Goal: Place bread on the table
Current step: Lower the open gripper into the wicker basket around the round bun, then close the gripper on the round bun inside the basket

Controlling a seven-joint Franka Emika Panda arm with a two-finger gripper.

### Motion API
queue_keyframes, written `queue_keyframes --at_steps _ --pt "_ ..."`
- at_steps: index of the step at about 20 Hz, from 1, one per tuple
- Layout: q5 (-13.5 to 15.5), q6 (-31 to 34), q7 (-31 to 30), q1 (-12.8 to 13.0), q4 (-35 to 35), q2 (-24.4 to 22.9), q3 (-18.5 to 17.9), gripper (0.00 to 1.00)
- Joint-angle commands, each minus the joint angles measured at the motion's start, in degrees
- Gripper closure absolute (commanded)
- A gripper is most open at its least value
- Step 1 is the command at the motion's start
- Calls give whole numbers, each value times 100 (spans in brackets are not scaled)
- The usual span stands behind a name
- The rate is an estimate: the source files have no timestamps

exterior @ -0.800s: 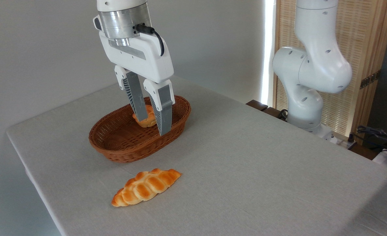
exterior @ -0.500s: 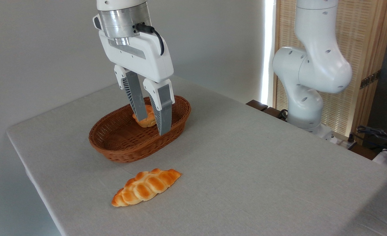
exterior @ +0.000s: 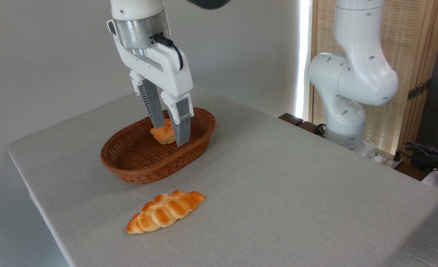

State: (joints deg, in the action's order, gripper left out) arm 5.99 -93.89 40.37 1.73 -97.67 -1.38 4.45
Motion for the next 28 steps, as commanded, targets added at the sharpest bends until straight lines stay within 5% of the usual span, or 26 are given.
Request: queue_keyframes --at_steps 1,8,11,15,23,28 --pt "236 -216 41 29 -488 -169 284 0" --pt "297 -1447 50 38 -1877 -565 1276 0" --pt "937 -1500 102 38 -2018 -556 1568 0" --pt "1597 -2281 305 46 -2405 -512 1674 0" --pt "2318 -2722 314 310 -2581 -459 1674 0" --pt "2328 -2766 725 328 -2958 -459 1700 0"
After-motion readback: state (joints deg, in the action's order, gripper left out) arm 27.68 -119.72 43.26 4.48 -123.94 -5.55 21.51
